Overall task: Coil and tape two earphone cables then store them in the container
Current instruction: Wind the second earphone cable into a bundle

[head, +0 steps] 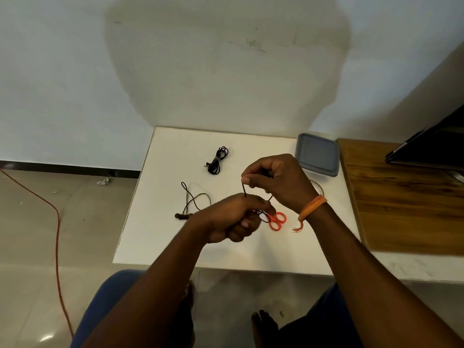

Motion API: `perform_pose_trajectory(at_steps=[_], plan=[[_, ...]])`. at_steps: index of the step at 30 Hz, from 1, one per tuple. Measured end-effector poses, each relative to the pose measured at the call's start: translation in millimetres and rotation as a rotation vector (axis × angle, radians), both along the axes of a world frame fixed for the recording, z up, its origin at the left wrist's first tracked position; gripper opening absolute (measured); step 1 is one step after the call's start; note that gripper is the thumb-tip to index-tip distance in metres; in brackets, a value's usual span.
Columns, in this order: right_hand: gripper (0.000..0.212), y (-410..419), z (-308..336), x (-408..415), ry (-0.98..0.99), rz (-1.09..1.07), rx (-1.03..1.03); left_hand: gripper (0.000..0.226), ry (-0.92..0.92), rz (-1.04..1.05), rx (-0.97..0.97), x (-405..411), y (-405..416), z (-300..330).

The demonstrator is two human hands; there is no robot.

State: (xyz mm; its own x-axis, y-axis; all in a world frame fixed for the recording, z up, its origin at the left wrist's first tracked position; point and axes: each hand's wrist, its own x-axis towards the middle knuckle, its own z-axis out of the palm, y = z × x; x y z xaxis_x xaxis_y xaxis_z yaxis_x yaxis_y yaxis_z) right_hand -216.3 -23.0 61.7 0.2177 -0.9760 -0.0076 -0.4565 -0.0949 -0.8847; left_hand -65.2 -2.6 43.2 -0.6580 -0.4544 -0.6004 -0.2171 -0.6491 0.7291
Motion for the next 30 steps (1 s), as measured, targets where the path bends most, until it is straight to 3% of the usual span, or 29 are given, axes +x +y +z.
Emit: perform_pose_trajectory(at_steps=[2, 5, 8, 10, 12, 14, 18, 21, 28, 30], plan=[[0.009, 0, 0, -4, -0.029, -0.002, 0.016, 0.033, 0.155, -0.08, 0.112, 3, 0, 4], [0.011, 0, 5, -7, -0.194, -0.026, 0.052, 0.032, 0.494, -0.119, 0.217, 8, -2, 13], [0.007, 1, 6, 4, -0.337, -0.006, 0.121, 0.025, 0.842, 0.068, 0.205, 3, -6, 20], [0.023, 4, -1, 16, -0.378, -0.068, 0.233, 0.031, 0.963, 0.316, 0.177, -4, -8, 24], [0.033, 8, -8, 24, -0.21, -0.107, 0.228, 0.045, 0.897, 0.566, 0.103, -6, -13, 25], [0.028, 11, -12, 28, -0.002, -0.01, 0.203, 0.057, 0.733, 0.758, -0.001, -1, -19, 24], [0.018, 14, -10, 30, 0.086, 0.109, 0.204, 0.069, 0.346, 1.051, -0.104, 23, -32, 10], [0.018, 13, -9, 31, 0.188, 0.157, 0.215, 0.07, 0.176, 1.201, -0.096, 38, -38, -1], [0.014, 8, -3, 20, 0.35, 0.245, 0.178, 0.044, -0.256, 0.958, -0.571, 34, -40, -6], [0.012, 6, -1, 15, 0.337, 0.226, 0.141, 0.041, -0.349, 0.794, -0.578, 30, -39, -9]])
